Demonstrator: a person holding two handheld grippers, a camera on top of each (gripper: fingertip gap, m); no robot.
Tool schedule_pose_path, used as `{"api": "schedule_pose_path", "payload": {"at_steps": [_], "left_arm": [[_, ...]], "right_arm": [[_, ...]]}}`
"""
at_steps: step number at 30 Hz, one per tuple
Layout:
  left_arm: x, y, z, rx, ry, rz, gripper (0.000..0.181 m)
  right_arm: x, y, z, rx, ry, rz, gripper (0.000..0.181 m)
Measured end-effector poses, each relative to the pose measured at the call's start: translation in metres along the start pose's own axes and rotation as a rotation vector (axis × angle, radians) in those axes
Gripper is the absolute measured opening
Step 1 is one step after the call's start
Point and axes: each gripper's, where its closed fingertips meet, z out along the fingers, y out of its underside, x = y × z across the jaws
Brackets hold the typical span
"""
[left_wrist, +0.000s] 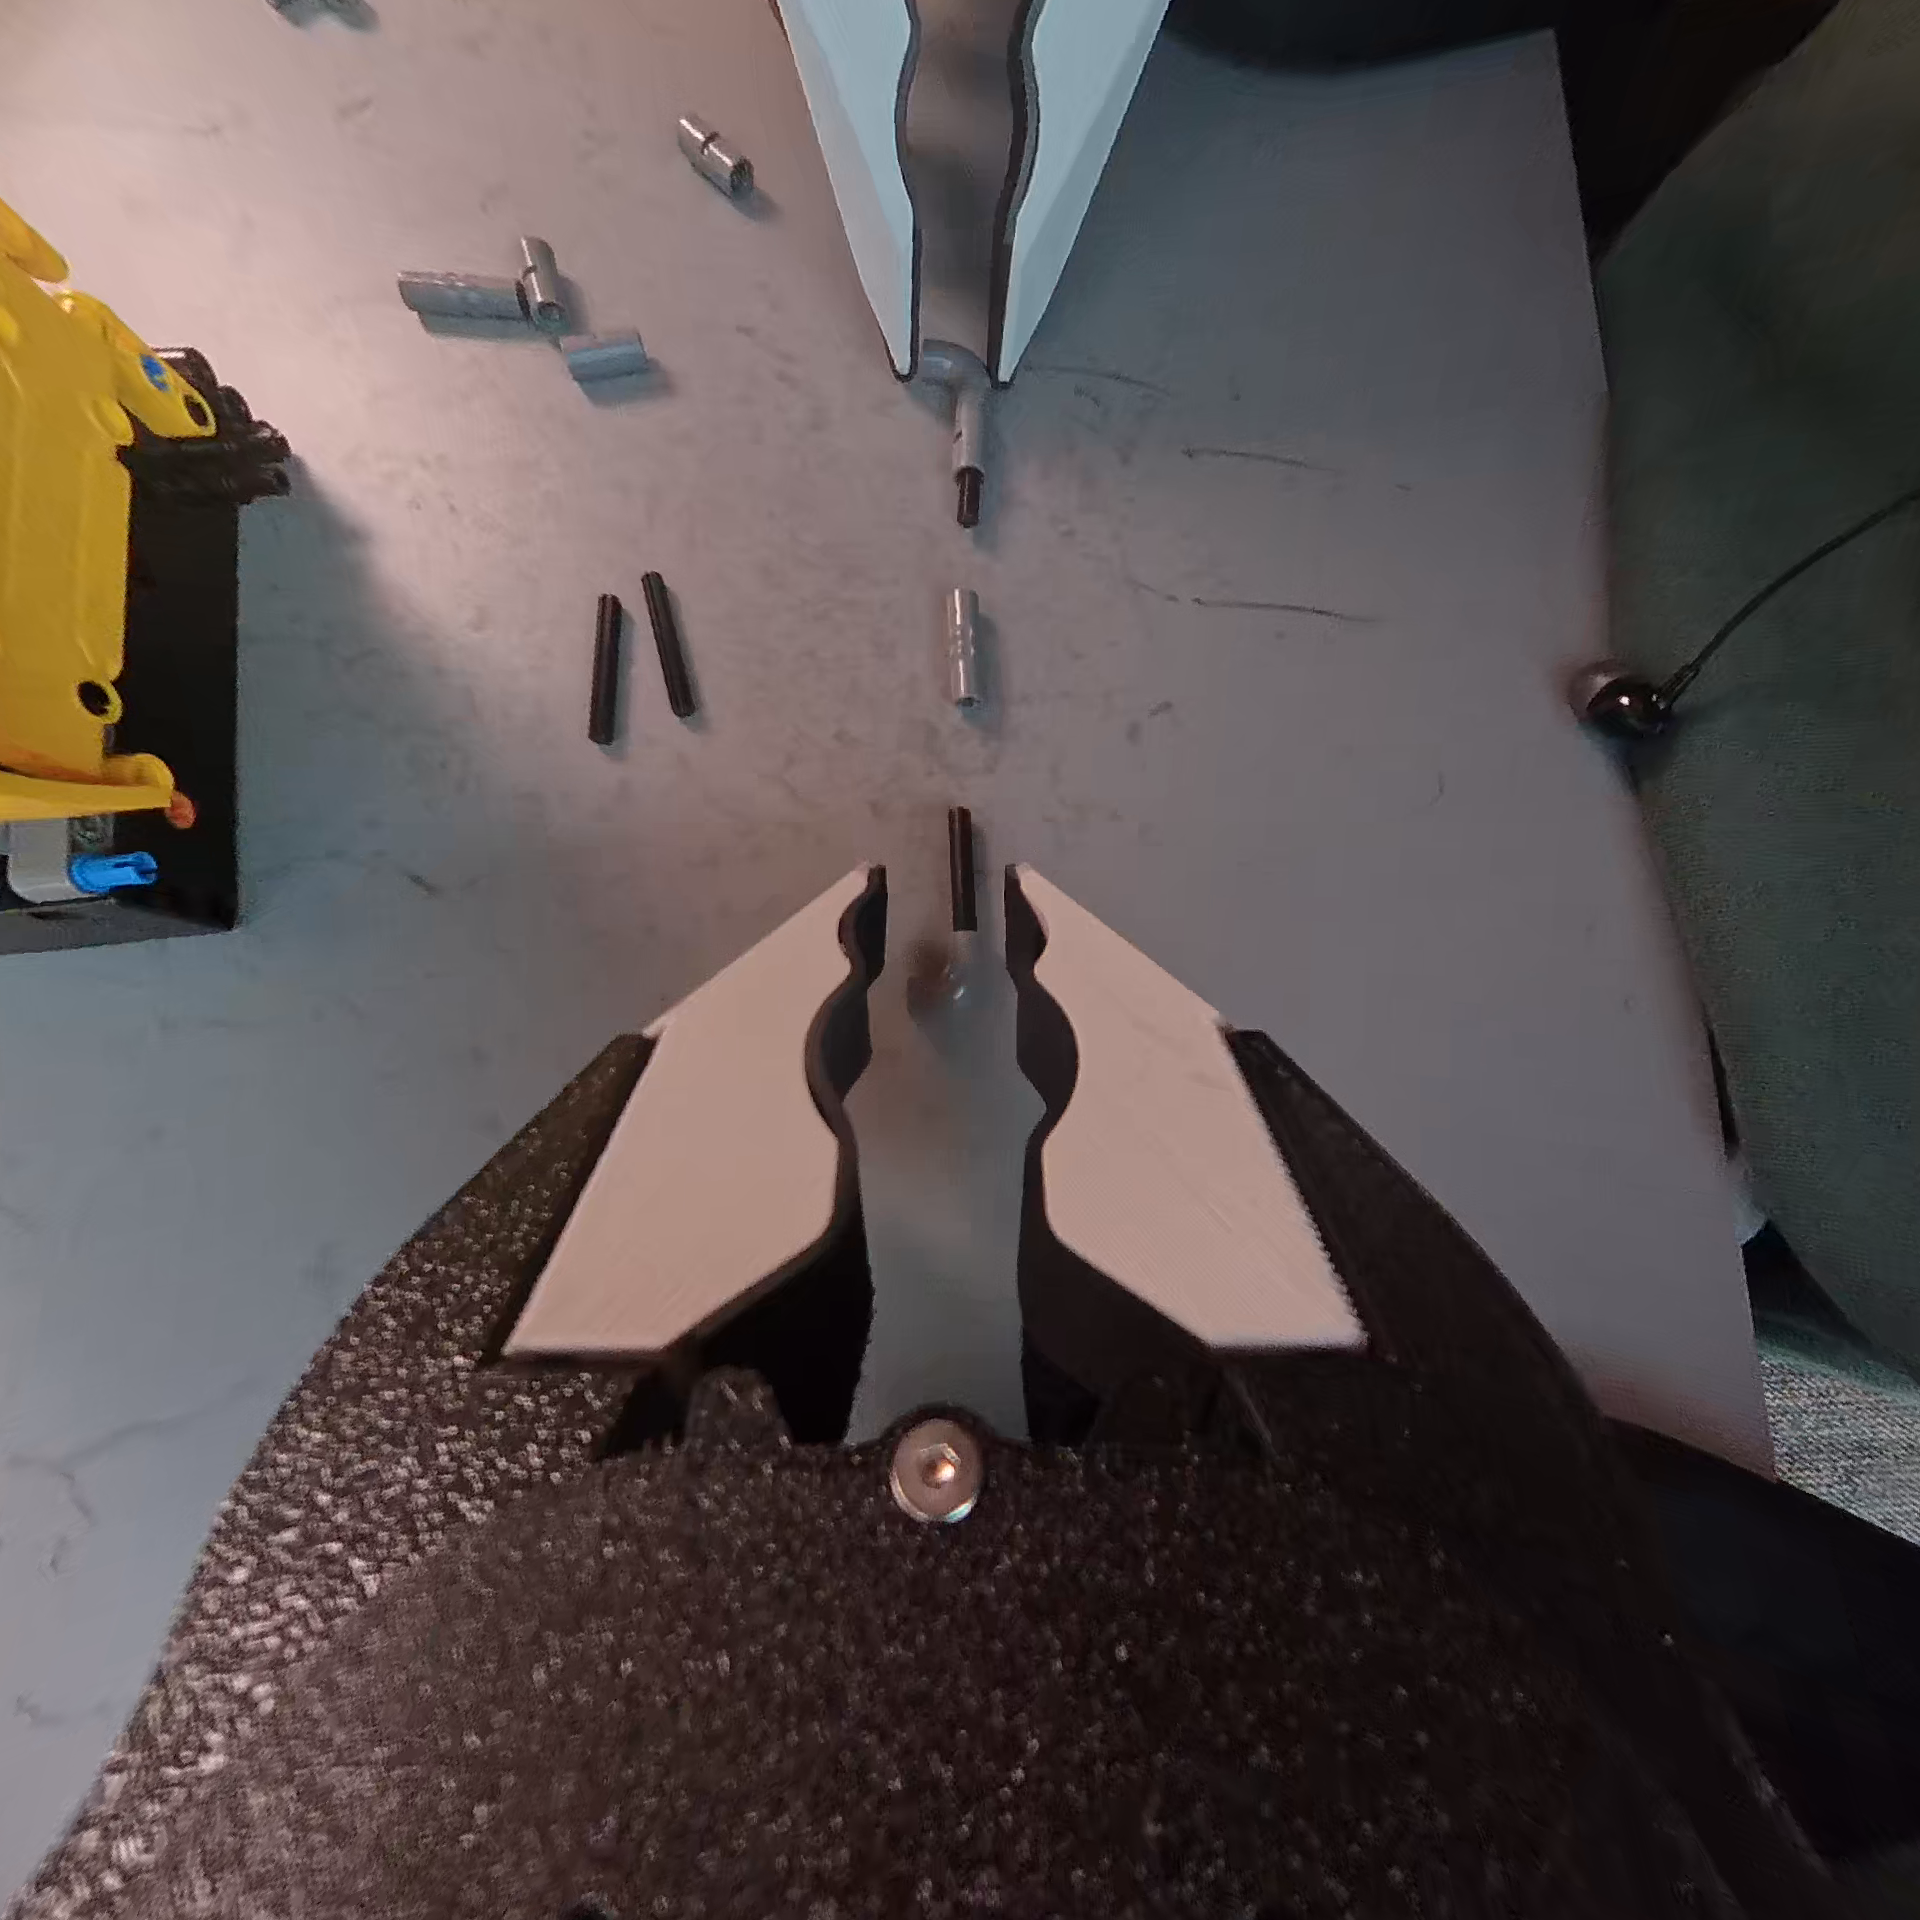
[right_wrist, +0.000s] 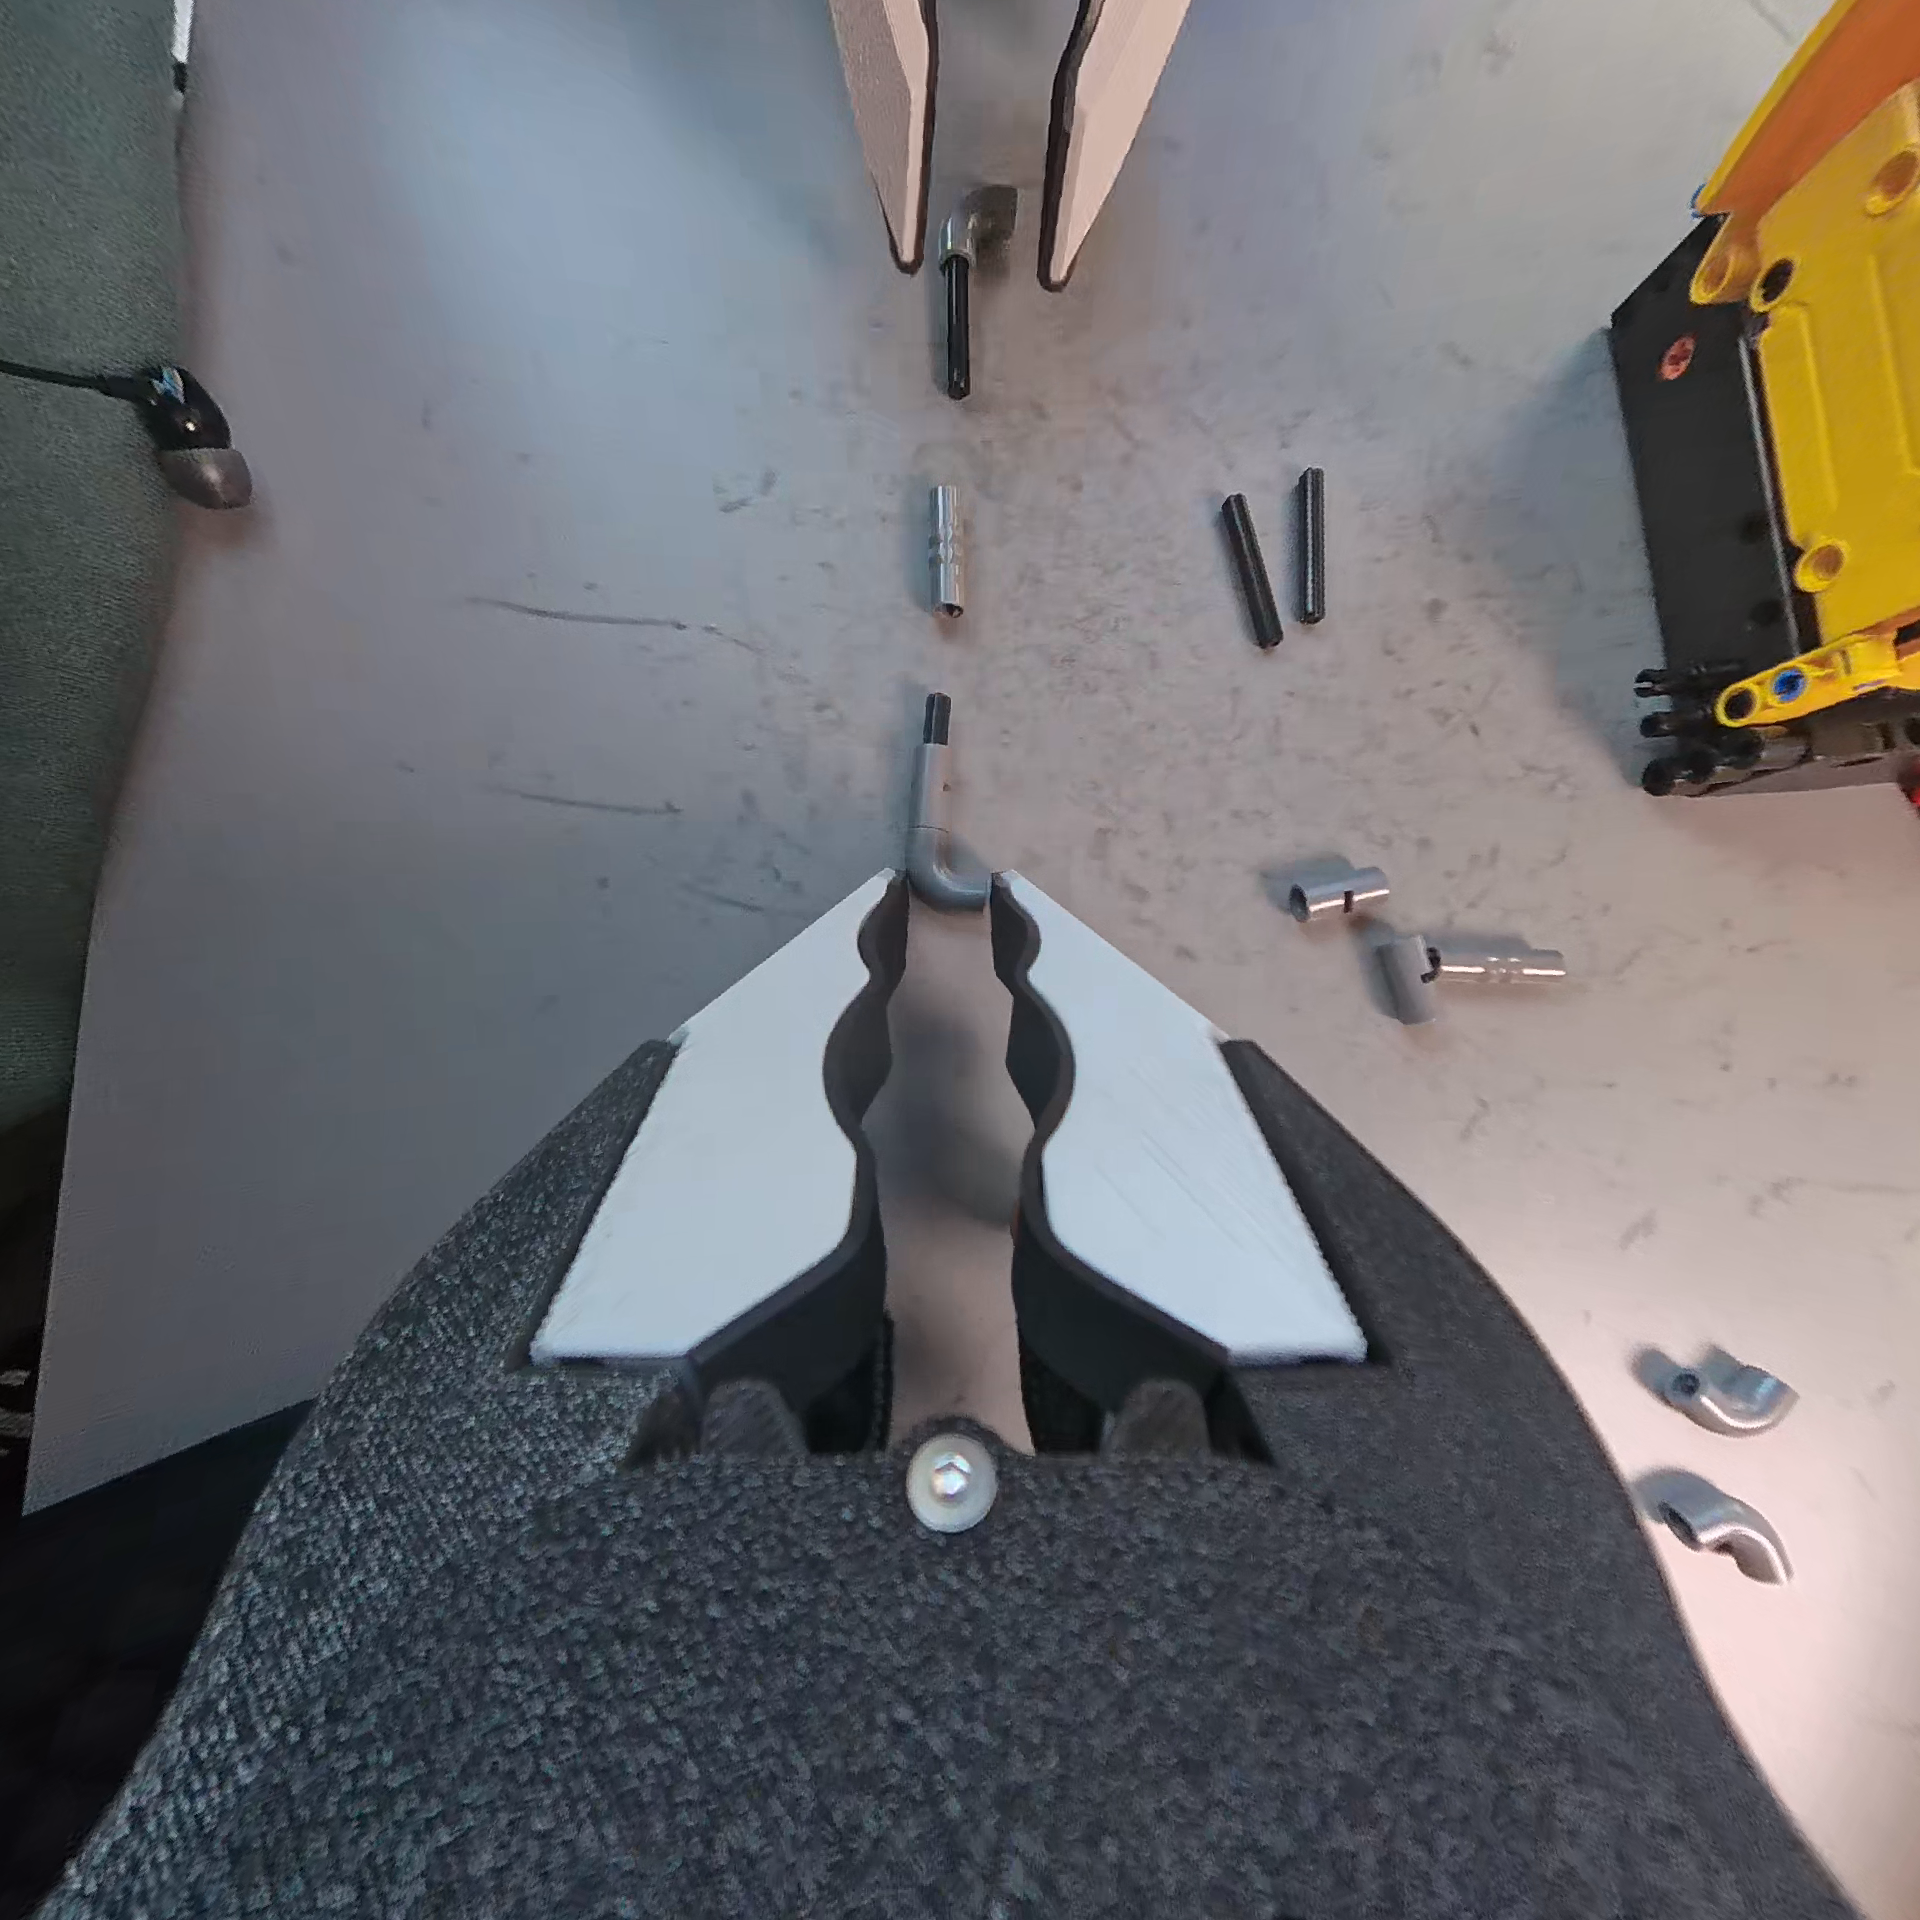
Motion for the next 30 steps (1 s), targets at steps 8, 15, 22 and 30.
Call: {"api": "schedule_pose_path", "payload": {"at_steps": [8, 15, 22, 30], "left_arm": [[-0.002, 0.005, 0.007, -0.031, -0.012, 0.001, 0.013], [-0.004, 0.005, 0.008, -0.036, -0.034, 0.006, 0.005], [-0.002, 0.000, 0.013, -0.027, -0.036, 0.027, 0.004], [-0.008, -0.002, 0.007, -0.012, -0.076, 0.033, 0.015]], "right_arm": [[0.001, 0.001, -0.002, 0.006, 0.003, 0.002, 0.019], [0.026, 0.000, -0.025, 0.074, 0.108, 0.056, 0.020], [0.060, -0.001, -0.031, 0.125, 0.230, 0.203, 0.020], [0.070, -0.002, -0.009, 0.070, 0.266, 0.255, 0.020]]}}
